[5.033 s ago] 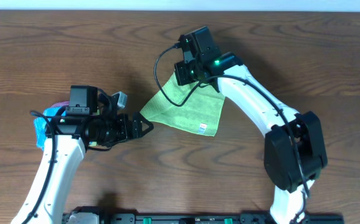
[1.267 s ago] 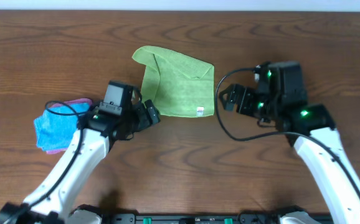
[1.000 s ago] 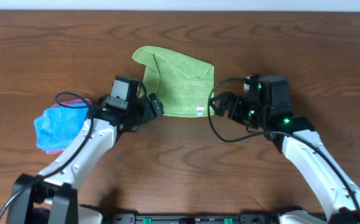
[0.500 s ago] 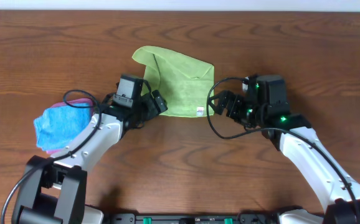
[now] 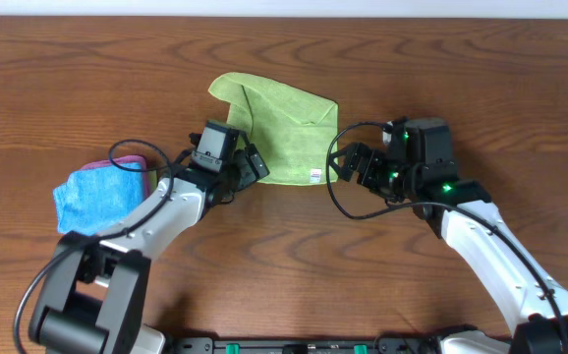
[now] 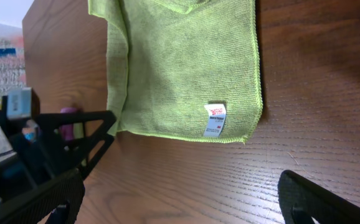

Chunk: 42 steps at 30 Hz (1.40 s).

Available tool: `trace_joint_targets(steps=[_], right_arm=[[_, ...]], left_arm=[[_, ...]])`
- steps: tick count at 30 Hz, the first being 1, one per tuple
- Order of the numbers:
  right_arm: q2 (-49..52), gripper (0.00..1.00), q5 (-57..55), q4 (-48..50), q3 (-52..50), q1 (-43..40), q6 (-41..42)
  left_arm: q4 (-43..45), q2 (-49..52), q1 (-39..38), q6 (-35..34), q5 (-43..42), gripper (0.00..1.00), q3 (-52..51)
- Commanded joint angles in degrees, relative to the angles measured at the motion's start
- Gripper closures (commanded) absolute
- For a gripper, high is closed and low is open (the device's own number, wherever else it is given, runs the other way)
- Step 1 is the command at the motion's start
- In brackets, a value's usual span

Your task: Fold the cloth

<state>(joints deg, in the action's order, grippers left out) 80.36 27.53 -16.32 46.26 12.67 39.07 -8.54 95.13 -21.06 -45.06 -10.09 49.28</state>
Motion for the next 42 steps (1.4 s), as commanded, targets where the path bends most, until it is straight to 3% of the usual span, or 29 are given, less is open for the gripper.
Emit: trace_joint_targets(steps=[1,9,14,19,21,27,42], right_arm=[[0.28,0.01,0.15,0.2,-0.42,-0.17,0.74],[0.28,0.01,0.13,-0.2,-0.42,-0.17,0.72],[0.28,0.01,0.11,-0.22,-0.42,-0.17,0.72],[0.28,0.01,0.11,-0.22,-0.42,-0.17,0.72],[0.28,0.01,0.11,-0.22,-0.42,-0.17,0.72],[0.28,0.01,0.09,-0.39,-0.42,-0.17,0.72],[0.28,0.01,-0.33,-1.92,-0.42,-0.17,0.02]], left_arm=[[1.14,1.64,-0.13,-0.15,1.53,0.05,0.5],[3.48,1.88,-0.13,-0.17,5.22,0.0,0.5],[3.48,1.9,-0.13,-0.2,7.96,0.14,0.5],[3.32,1.95,-0.13,-0.2,9.29,0.35,0.5],[3.28,1.95,-0.13,-0.24,9.73,0.54,0.5],[2.91,1.95,-0.11,-0.2,10.51,0.94,0.5],[-3.28,1.9,0.5,0.24,19.98,0.94,0.5]])
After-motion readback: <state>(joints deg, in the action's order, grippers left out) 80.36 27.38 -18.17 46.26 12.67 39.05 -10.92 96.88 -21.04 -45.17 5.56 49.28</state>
